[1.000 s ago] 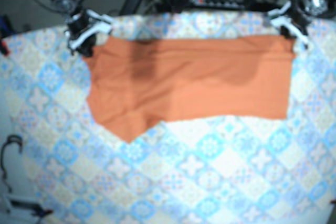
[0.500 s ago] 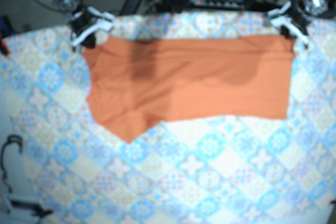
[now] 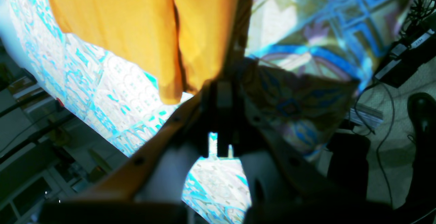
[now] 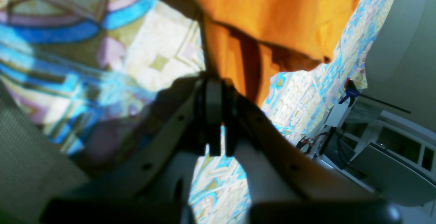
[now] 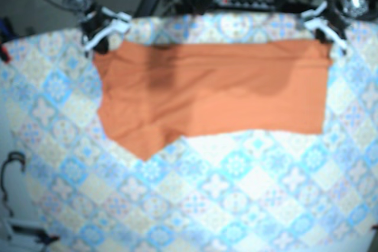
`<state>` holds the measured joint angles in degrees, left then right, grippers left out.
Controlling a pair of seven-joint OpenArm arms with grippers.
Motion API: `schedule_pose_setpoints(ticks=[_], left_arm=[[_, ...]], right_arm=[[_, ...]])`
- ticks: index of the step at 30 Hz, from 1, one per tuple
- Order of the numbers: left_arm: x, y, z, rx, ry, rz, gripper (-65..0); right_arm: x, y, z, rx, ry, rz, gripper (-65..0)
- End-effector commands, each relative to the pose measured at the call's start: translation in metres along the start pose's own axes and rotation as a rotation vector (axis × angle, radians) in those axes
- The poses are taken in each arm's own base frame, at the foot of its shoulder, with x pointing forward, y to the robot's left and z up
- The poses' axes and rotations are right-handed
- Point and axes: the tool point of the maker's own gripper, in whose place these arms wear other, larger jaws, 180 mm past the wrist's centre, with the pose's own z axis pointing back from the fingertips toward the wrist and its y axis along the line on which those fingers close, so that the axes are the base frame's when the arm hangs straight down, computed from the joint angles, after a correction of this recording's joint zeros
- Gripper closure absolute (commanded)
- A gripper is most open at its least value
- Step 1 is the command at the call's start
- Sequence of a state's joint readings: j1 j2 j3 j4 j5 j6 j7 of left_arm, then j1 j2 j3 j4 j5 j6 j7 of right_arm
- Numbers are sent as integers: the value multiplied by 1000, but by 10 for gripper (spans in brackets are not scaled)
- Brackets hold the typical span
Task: Fold the T-shirt properly
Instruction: 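Pull the held shoulder edge slightly back with both grippers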
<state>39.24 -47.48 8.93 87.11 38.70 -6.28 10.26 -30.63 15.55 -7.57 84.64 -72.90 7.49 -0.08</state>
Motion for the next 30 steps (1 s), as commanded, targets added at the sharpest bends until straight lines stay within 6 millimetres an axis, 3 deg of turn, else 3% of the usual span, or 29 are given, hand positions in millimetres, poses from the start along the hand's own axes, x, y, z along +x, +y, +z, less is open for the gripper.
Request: schedule_pose_setpoints(ticks=[1,11,20,30], left_arm=[[-4,7,2,17,3,-20,0],[-4,-3,6,-7,-1,-18,0],[-5,-15,11,-34,-1,-18,0],[2,-21,14,-47,-38,-16,0]], right_arm=[[-2,3,3,18,-8,6,0],[7,-3,15,-5,-28,11,0],[2,15,26,39,-27,26,0],[4,16,39,39,-35,41,0]])
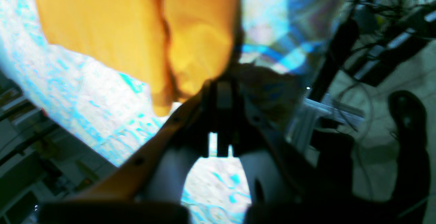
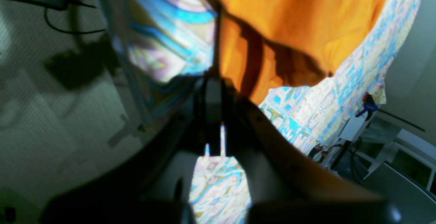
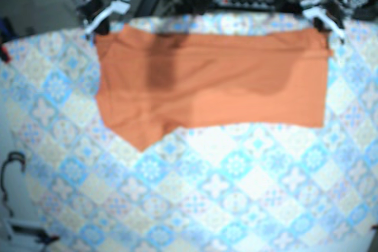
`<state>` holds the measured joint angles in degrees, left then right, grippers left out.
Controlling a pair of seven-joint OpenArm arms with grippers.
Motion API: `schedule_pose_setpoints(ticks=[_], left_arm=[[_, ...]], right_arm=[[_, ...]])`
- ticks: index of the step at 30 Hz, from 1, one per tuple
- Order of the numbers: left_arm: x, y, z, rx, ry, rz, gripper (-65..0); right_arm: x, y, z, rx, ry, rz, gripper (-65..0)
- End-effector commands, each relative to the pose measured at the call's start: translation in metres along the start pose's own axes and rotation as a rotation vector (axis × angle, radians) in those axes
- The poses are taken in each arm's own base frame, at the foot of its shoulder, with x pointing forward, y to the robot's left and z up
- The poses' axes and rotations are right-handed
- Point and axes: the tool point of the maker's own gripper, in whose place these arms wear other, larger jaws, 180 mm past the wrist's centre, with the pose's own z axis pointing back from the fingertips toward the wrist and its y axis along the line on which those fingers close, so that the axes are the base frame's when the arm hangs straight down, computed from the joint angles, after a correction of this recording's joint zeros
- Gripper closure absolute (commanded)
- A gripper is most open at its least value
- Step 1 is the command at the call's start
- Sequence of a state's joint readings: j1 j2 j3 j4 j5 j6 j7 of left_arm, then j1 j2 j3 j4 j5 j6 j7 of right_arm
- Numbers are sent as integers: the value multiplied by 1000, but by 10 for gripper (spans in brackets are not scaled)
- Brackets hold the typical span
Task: Fold the T-shirt properly
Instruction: 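Pull the held shoulder edge slightly back with both grippers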
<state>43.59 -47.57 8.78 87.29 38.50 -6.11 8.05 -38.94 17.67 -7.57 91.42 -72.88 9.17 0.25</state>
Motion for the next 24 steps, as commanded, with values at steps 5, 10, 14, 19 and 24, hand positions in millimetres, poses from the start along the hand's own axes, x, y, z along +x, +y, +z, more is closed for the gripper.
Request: schedule_pose_setpoints(ticks=[5,10,14,19,24], left_arm=[[-3,7,3,15,-3,-16,0],[-3,0,5,0,-2,-16,0],[-5,-6,7,-16,1,-19,0],[-6,-8,8,-22,1,-23,0],[-6,-9,8,-23,2,-22,0]], right_arm=[[-1,-2,6,-14,-4,5,0],[0,5,10,2,-5,4,0],[0,7,11,6,-5,3,0],[-5,5,11,0,8,0,0],[-14,3,11,-5,23,-21,0]])
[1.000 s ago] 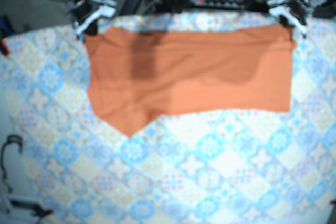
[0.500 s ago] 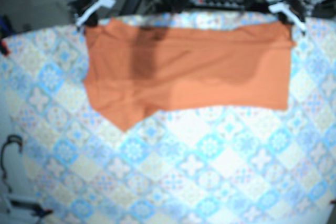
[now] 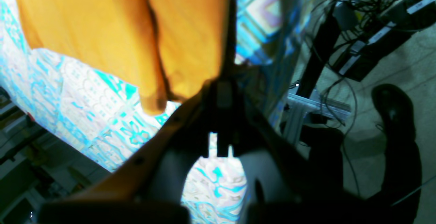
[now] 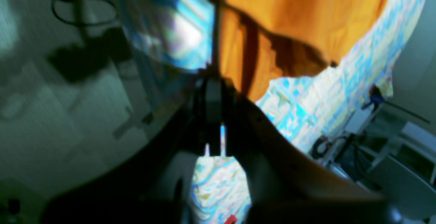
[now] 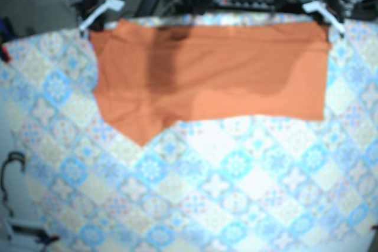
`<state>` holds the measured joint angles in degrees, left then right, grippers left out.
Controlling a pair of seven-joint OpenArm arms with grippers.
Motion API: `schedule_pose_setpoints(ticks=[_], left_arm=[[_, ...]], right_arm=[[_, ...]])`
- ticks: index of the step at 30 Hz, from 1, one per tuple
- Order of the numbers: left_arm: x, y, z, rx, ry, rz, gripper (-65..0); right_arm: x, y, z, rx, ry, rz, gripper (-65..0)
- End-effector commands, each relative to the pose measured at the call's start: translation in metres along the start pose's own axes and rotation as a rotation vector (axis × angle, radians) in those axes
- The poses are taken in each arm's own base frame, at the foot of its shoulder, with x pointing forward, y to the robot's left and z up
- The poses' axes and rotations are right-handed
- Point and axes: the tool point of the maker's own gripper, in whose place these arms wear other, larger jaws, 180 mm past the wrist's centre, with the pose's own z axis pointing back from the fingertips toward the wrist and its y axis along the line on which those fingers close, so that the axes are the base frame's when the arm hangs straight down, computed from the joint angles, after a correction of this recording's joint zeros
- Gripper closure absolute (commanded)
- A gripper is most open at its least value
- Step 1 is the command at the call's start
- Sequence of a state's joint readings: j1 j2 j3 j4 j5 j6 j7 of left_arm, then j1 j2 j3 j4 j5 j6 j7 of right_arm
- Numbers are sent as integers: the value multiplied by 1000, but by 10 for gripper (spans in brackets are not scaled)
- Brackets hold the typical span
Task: Fold the T-shirt properly
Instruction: 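Pull the held shoulder edge slightly back with both grippers, then open both grippers and lift them off the shoulder edge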
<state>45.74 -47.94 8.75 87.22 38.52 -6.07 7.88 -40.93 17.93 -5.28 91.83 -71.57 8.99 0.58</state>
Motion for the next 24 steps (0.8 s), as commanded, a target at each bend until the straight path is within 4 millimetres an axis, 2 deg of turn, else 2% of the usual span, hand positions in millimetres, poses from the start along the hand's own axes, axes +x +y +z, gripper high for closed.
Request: schedule_pose_setpoints(ticks=[1,13,18,24], left_arm=[[-4,6,3,13,1,-17,0],[-9,0,6,-9,7,-41,0],[-11,-9,10,-31,9,-45,0],[-12,-7,9,-26,15,-43,0]], right_arm=[[-2,-6,3,-20,-5,-3,0],[-8,-6,3,-17,-1,-17,0],[-8,-5,3,-14,-1,-17,0],[-6,-4,3,-11,-5,-17,0]])
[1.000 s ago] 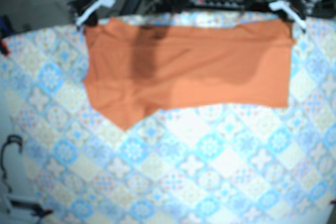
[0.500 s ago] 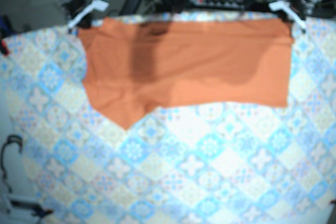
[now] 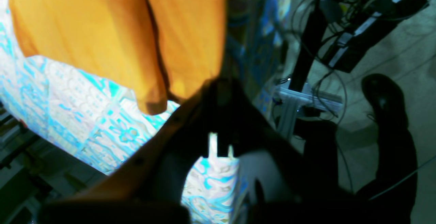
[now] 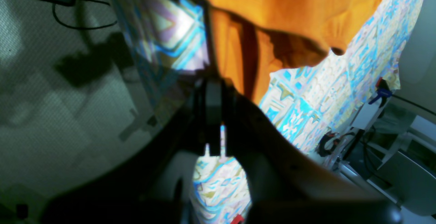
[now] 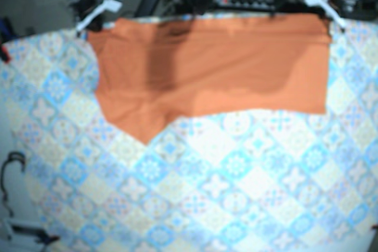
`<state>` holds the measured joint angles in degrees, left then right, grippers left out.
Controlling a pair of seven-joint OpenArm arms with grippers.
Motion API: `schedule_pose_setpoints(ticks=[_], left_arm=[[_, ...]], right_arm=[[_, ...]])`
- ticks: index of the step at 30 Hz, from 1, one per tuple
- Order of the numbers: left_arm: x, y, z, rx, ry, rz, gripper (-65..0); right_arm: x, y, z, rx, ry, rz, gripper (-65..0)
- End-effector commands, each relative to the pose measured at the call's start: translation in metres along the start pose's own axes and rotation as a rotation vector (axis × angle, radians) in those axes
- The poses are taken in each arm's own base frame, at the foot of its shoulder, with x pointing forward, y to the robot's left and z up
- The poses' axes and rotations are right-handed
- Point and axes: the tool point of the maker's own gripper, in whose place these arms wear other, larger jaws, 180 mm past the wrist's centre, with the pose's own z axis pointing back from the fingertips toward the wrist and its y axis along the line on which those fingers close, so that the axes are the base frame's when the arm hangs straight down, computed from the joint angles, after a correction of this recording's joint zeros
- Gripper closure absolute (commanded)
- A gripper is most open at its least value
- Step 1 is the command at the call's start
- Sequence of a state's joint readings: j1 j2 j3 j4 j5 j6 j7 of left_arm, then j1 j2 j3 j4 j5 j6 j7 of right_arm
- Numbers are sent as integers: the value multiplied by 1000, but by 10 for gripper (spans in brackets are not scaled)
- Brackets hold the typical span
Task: Fold the T-shirt properly
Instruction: 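Open both grippers and lift them off the shoulder edge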
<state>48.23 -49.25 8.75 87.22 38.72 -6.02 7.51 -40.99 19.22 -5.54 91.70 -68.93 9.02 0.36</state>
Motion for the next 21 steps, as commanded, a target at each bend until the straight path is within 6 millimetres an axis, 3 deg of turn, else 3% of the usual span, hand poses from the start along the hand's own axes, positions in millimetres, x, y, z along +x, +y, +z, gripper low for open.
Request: schedule_pose_setpoints(ticks=[1,9,12,17,21], left_arm=[[-7,7,2,16,14,-18,0],[-6,7,2,17,13,-12,0],[-5,7,2,17,13,-9,-4],[-5,7,2,17,12,-7,-124],[-6,6,2,16,14,-7,-209]], right_arm=[[-2,-4,2,-14,-1,6,0],[-5,5,1,7,6,8,-2],[-5,10,1,19,9,6,-43],[-6,14,1,31,11,3,-139],[-6,16,1,34,12,3,-166]])
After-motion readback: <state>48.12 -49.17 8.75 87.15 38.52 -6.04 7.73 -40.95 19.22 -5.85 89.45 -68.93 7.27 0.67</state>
